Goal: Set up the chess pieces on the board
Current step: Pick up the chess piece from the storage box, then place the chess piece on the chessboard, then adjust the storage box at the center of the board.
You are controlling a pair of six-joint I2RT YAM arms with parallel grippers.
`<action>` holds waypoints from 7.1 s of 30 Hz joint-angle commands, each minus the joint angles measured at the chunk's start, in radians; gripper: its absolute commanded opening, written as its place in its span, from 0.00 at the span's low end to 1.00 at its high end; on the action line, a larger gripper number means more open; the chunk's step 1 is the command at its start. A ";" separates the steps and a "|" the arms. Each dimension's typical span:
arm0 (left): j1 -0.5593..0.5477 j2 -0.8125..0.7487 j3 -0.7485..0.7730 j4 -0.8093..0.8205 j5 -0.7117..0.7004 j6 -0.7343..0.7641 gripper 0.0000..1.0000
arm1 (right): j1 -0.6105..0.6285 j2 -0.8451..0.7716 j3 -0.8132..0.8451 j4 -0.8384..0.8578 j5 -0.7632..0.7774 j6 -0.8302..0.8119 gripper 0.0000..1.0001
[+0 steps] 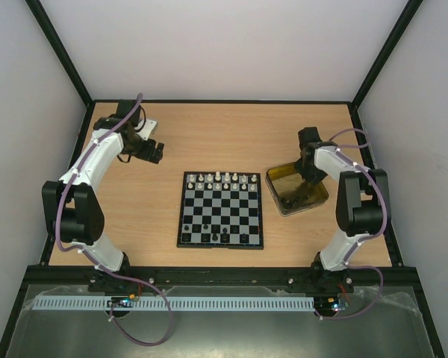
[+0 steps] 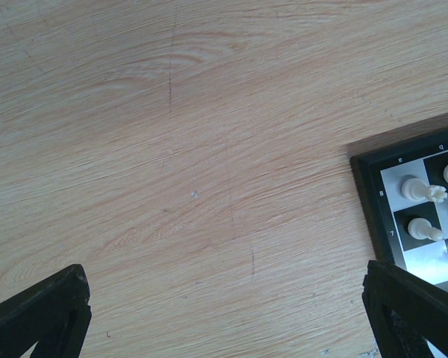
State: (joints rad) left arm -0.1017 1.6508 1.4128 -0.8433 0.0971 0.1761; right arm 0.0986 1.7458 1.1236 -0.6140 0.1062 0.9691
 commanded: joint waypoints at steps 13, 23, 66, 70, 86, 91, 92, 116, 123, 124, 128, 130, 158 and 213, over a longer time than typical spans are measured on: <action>-0.011 -0.014 0.031 0.000 0.012 -0.002 0.99 | 0.155 -0.160 -0.010 -0.132 -0.061 -0.124 0.02; -0.016 -0.008 0.026 0.022 0.028 -0.013 0.99 | 0.358 -0.208 0.072 -0.283 -0.100 -0.178 0.02; -0.027 -0.037 -0.008 0.056 0.020 -0.036 0.99 | 0.812 -0.272 -0.224 -0.132 -0.181 -0.024 0.02; -0.027 -0.032 -0.006 0.058 0.022 -0.035 0.99 | 0.816 -0.263 -0.220 -0.138 -0.171 -0.023 0.02; -0.027 -0.012 0.003 0.059 0.024 -0.035 0.99 | 0.859 -0.205 -0.209 -0.122 -0.217 -0.036 0.02; -0.027 -0.010 0.006 0.059 0.024 -0.033 0.99 | 0.872 -0.197 -0.202 -0.122 -0.221 -0.038 0.02; -0.027 -0.009 0.007 0.059 0.025 -0.034 0.99 | 0.873 -0.196 -0.203 -0.122 -0.221 -0.038 0.02; -0.027 -0.010 0.009 0.056 0.027 -0.033 0.99 | 0.879 -0.170 -0.195 -0.116 -0.216 -0.037 0.19; -0.027 -0.011 0.006 0.056 0.024 -0.033 0.99 | 0.877 -0.165 -0.185 -0.118 -0.213 -0.036 0.20; -0.026 -0.011 0.006 0.056 0.024 -0.033 0.99 | 0.878 -0.165 -0.184 -0.117 -0.211 -0.033 0.20; -0.027 -0.013 0.005 0.058 0.024 -0.034 0.99 | 0.877 -0.167 -0.181 -0.115 -0.209 -0.026 0.20; -0.027 -0.014 0.005 0.058 0.024 -0.033 0.99 | 0.878 -0.162 -0.173 -0.119 -0.205 -0.027 0.23; -0.029 -0.003 0.019 0.046 0.018 -0.032 0.99 | 0.745 -0.232 -0.032 -0.286 0.022 -0.036 0.31; -0.049 0.105 0.085 0.043 0.024 -0.038 0.99 | -0.060 -0.054 -0.015 -0.227 -0.171 -0.217 0.27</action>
State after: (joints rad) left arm -0.1478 1.7374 1.4601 -0.7914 0.1154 0.1455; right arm 0.0452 1.7000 1.0599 -0.8181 -0.0994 0.7517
